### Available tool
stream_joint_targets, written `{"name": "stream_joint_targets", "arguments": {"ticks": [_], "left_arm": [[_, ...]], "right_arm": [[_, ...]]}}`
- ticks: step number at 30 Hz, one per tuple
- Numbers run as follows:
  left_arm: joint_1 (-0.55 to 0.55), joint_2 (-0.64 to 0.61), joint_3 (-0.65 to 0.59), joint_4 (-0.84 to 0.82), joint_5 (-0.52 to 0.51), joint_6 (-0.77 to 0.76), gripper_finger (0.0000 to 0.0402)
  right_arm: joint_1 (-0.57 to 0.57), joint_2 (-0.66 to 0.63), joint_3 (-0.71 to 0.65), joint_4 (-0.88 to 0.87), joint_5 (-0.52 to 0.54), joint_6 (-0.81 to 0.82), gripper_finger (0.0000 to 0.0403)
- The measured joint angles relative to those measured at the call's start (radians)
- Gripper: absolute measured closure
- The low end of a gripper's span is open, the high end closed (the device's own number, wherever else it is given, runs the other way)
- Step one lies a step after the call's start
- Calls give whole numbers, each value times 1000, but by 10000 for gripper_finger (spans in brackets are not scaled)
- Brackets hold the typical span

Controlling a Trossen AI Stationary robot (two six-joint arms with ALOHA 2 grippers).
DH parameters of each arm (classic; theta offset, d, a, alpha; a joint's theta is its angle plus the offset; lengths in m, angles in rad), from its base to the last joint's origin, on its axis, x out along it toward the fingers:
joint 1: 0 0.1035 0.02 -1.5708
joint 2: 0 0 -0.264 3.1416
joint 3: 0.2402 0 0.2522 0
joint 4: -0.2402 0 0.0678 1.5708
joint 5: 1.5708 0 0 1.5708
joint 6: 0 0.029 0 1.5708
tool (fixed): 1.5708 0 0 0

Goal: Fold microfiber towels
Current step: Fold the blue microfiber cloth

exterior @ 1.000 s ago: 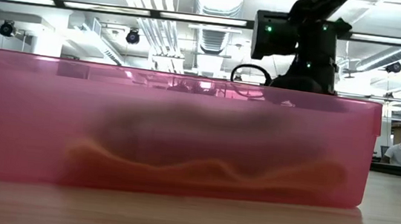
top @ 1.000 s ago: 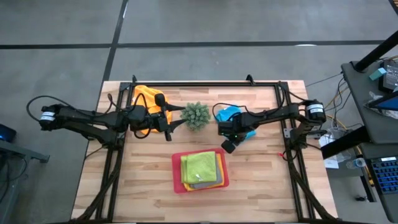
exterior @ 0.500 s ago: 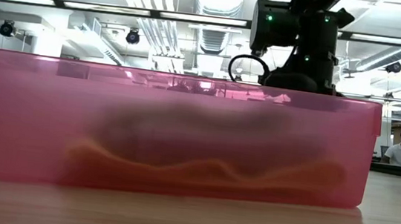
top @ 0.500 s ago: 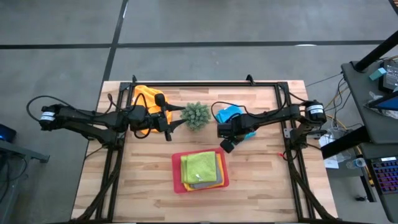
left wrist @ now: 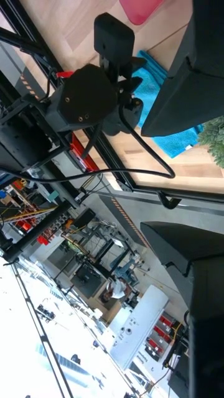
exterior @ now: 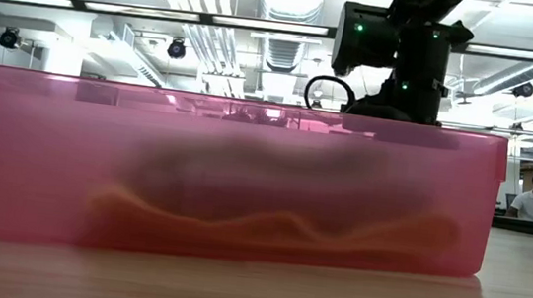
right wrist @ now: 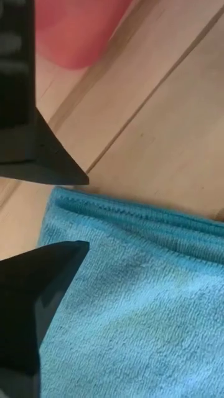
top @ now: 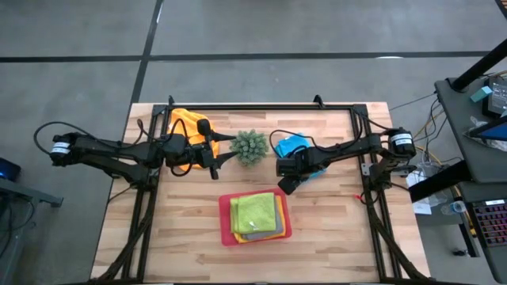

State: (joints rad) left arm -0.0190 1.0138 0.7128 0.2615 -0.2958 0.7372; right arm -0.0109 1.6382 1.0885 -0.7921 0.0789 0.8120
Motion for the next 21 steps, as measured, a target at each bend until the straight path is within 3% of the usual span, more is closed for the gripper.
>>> {"name": "stream_joint_targets", "arguments": {"ticks": [15,21], "left_arm": [[0,0,0,0,0,0,182],[0,0,0,0,0,0,182]], "right_arm": [[0,2,-31,-2,0,0,343],[0,1,-31,-8,-55,-31,392]]}}
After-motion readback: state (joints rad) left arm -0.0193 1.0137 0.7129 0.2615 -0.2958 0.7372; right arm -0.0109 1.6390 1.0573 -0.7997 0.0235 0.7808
